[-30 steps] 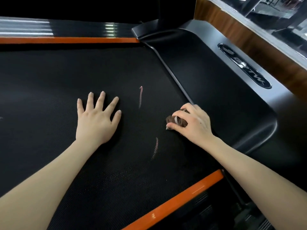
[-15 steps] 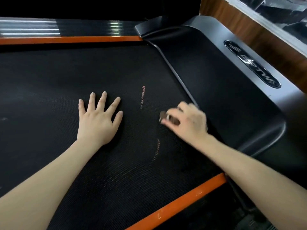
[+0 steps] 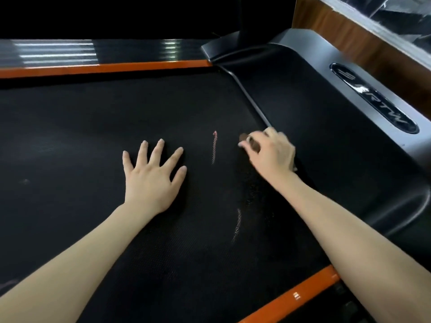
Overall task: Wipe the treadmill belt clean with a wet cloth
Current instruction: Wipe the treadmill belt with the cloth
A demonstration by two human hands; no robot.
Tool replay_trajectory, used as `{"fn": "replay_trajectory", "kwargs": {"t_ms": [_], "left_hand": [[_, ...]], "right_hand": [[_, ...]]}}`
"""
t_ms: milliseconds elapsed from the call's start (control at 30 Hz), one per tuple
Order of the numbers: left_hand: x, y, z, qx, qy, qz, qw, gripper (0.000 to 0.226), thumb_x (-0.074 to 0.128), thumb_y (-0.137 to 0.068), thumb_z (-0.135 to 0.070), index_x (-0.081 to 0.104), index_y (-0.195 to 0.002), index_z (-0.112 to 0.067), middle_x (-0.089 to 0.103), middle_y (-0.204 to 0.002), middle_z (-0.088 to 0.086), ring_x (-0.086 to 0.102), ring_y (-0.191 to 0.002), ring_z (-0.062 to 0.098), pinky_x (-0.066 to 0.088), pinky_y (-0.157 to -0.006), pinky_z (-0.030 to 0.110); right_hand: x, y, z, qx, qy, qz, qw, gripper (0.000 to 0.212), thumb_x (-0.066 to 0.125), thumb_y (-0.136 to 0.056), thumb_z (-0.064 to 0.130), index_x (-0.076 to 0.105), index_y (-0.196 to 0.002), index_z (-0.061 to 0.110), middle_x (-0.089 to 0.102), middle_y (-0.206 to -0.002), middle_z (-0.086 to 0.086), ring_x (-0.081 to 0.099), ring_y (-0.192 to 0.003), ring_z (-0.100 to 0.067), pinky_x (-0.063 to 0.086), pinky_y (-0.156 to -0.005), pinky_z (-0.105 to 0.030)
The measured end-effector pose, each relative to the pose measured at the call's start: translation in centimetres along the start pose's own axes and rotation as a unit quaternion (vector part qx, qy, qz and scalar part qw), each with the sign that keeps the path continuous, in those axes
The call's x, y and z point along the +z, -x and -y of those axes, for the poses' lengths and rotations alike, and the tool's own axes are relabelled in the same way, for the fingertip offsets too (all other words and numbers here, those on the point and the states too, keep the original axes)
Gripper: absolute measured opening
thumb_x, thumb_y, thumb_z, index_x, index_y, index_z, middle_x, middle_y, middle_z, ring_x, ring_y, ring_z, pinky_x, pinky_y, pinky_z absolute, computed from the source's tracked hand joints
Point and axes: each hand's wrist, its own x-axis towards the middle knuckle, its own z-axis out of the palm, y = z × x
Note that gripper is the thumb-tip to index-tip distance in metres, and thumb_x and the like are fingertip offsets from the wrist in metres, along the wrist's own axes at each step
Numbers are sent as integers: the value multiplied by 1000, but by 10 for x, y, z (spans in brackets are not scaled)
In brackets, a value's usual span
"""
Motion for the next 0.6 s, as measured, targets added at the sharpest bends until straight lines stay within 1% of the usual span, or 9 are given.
{"fn": "replay_trajectory", "kwargs": {"t_ms": [33, 100, 200, 300, 367, 467, 500, 533, 600], "left_hand": [[-3, -6, 3, 6, -1, -7, 1000, 54, 10, -96, -58, 15, -148, -43, 9, -159, 3, 0, -145, 30, -3, -114, 54], [-7, -27, 12, 8, -16, -8, 1000, 55, 13, -96, -57, 16, -148, -41, 11, -159, 7, 2, -145, 32, -2, -114, 55], [-10, -60, 26, -21, -28, 7, 999, 58, 11, -94, -58, 11, -149, -40, 8, -159, 10, 0, -145, 34, -3, -113, 58], [-2, -71, 31, -31, -25, 2, 999, 59, 9, -93, -60, 6, -149, -41, 4, -159, 7, -4, -145, 33, -4, -114, 58], [2, -69, 31, -29, -21, -4, 999, 60, 8, -92, -60, 4, -149, -41, 3, -159, 6, -6, -145, 32, -5, -114, 57], [3, -69, 32, -32, -13, -15, 999, 60, 8, -92, -60, 5, -149, -42, 3, -159, 6, -5, -145, 31, -4, -114, 57], [3, -69, 32, -35, -13, -17, 999, 60, 8, -91, -60, 5, -149, -42, 3, -160, 6, -5, -145, 31, -4, -114, 56], [3, -69, 31, -36, -13, -18, 999, 60, 7, -91, -60, 4, -149, -42, 3, -160, 5, -5, -145, 31, -4, -114, 56], [3, -69, 31, -37, -16, -17, 999, 61, 6, -90, -61, 3, -148, -43, 1, -160, 5, -6, -145, 30, -4, -114, 55]], "right_hand": [[7, -7, -5, 17, 13, 9, 1000, 26, 68, -82, 44, 69, -84, 18, 61, -85, -8, 57, -69, -34, 35, -54, -29], [15, -11, -9, 15, 23, 10, 1000, 26, 69, -82, 43, 69, -84, 17, 61, -86, -8, 55, -69, -34, 34, -54, -30], [10, -8, -7, 8, 14, -6, 1000, 40, 57, -81, 58, 69, -85, 21, 59, -86, -5, 54, -71, -31, 33, -55, -30], [7, -3, -5, -6, 12, 6, 1000, 58, 44, -73, 74, 69, -93, 26, 58, -89, -2, 54, -76, -26, 34, -57, -28], [6, -7, -11, -34, 8, 6, 999, 57, 45, -73, 74, 69, -93, 27, 59, -88, -1, 56, -73, -25, 36, -55, -27], [17, -33, -18, -96, 26, 0, 995, 46, 55, -77, 67, 71, -87, 25, 60, -82, -3, 56, -67, -26, 39, -53, -28], [22, -47, -14, -93, 42, 10, 995, 45, 57, -77, 66, 70, -87, 24, 60, -83, -4, 55, -68, -27, 39, -54, -30], [27, -60, -7, -66, 53, 25, 996, 46, 58, -77, 66, 70, -90, 24, 59, -86, -6, 55, -71, -29, 38, -56, -31], [36, -72, 13, 16, 55, 55, 997, 47, 56, -80, 66, 69, -95, 23, 59, -94, -7, 55, -82, -32, 36, -63, -34]]}}
